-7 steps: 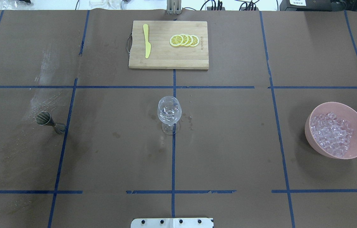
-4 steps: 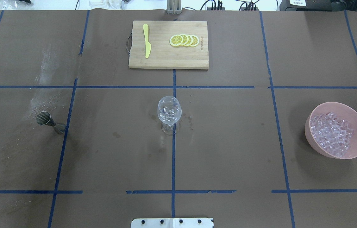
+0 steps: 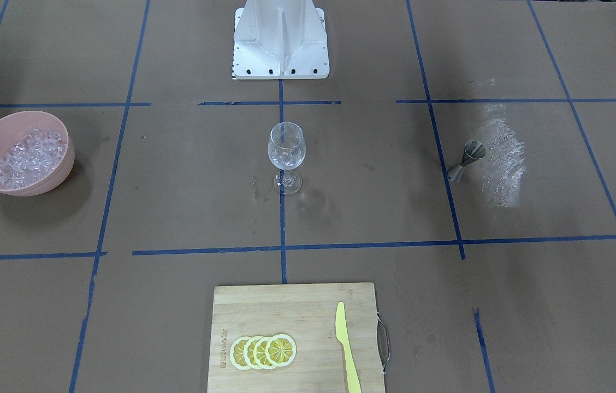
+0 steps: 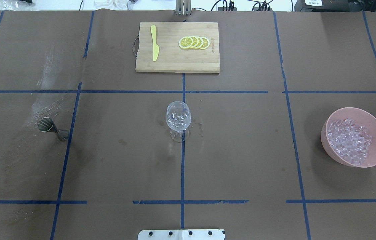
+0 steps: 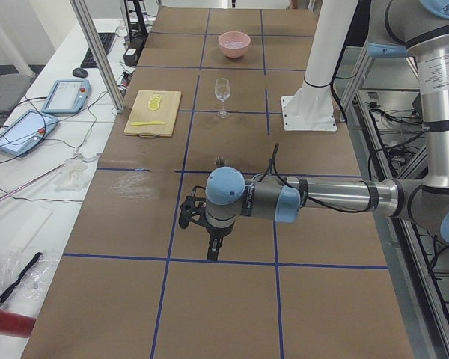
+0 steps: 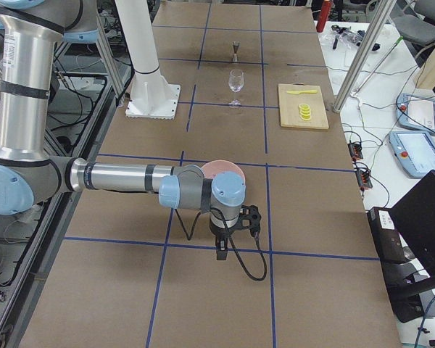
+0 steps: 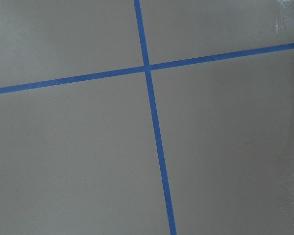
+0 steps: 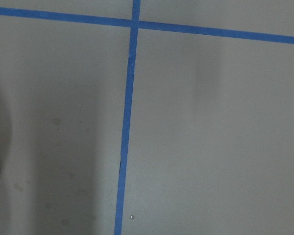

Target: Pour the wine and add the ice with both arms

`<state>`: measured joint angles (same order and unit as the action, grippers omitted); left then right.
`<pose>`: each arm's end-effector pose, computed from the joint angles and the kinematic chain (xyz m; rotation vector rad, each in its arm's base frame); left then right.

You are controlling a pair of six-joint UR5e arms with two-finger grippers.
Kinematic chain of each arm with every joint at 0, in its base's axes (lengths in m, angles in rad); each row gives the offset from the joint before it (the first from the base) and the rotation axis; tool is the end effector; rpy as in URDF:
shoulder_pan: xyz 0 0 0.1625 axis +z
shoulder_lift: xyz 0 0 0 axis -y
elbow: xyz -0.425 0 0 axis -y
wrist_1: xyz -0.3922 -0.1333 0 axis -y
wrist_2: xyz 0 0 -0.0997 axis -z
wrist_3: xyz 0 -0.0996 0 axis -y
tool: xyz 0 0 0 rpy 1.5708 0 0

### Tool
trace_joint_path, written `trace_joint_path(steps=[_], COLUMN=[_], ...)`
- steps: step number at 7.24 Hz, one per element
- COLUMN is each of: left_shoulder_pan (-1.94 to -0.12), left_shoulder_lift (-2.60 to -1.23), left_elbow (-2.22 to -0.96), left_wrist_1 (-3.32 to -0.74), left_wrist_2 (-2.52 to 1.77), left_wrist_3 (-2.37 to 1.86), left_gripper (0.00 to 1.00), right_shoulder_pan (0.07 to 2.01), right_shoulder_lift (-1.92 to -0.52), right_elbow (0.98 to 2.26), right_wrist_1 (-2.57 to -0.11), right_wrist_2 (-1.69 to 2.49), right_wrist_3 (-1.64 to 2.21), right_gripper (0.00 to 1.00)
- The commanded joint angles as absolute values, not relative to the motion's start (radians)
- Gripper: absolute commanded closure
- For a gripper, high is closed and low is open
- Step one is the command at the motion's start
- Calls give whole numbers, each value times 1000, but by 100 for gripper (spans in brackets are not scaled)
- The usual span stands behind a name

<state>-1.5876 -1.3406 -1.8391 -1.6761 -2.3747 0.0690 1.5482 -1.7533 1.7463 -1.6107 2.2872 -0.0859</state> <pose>-0.0684 -0.4024 0.6155 0.1700 0.7962 0.1069 0.0586 -0.4126 0.6629 -0.0222 -0.7176 -0.0870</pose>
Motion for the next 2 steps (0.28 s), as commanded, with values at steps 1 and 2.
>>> trace_joint_path(steps=[1, 2], left_shoulder_pan=[-1588, -1588], left_shoulder_lift=[-1341, -1341], left_elbow=[-1841, -1838], left_wrist_1=[-1677, -1677], left_wrist_2=[-2375, -2375], left_wrist_3=[69, 69], left_gripper=[0, 0], right_shoulder_pan=[1548, 1548], right_shoulder_lift=[-1753, -1752], right_elbow=[1747, 1749], right_wrist_1=[-1611, -1611], right_wrist_2=[2287, 2287], right_wrist_3=[-86, -86], right_gripper=[0, 0])
